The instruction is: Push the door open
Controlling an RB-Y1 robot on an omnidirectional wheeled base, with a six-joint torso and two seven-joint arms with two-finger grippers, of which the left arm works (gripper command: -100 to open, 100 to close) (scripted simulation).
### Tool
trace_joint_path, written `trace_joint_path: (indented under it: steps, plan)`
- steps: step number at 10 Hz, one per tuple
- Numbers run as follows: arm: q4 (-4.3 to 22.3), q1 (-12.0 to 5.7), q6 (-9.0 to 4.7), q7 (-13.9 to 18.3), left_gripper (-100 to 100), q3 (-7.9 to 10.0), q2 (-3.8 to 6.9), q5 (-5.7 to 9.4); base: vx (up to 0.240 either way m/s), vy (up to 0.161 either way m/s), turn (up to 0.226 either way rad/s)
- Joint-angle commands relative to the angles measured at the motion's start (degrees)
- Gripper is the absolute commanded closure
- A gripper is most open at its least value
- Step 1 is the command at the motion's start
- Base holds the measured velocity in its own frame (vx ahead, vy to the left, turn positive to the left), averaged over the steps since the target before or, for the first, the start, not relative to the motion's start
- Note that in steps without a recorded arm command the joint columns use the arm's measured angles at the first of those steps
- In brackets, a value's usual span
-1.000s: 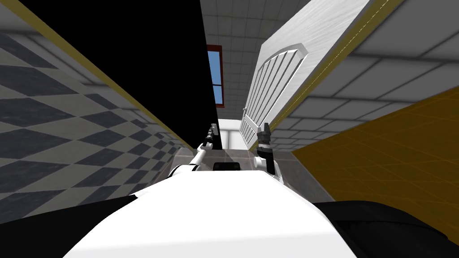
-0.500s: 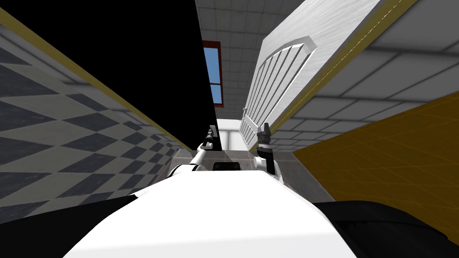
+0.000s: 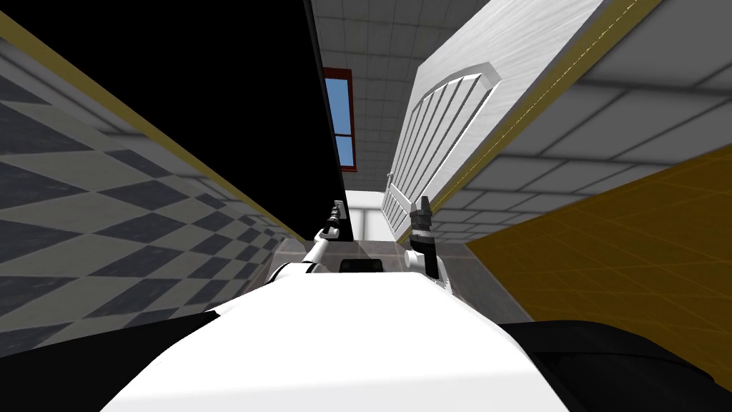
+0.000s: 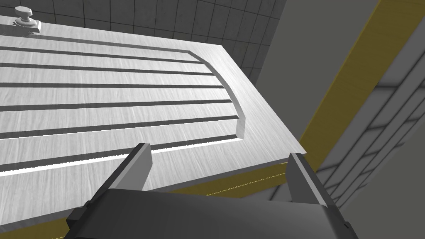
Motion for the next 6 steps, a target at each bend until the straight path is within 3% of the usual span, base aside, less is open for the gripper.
trace_joint_path:
  steps: [1, 6]
  plan:
    - [-0.7, 0.17, 0.07, -0.1, 100, 0.60, 0.51, 0.14, 0.141, -0.065, 0.042]
    - [-0.5, 0.41, 0.03, -0.6, 100, 2.67, 1.52, 0.69, 0.163, -0.060, 0.032]
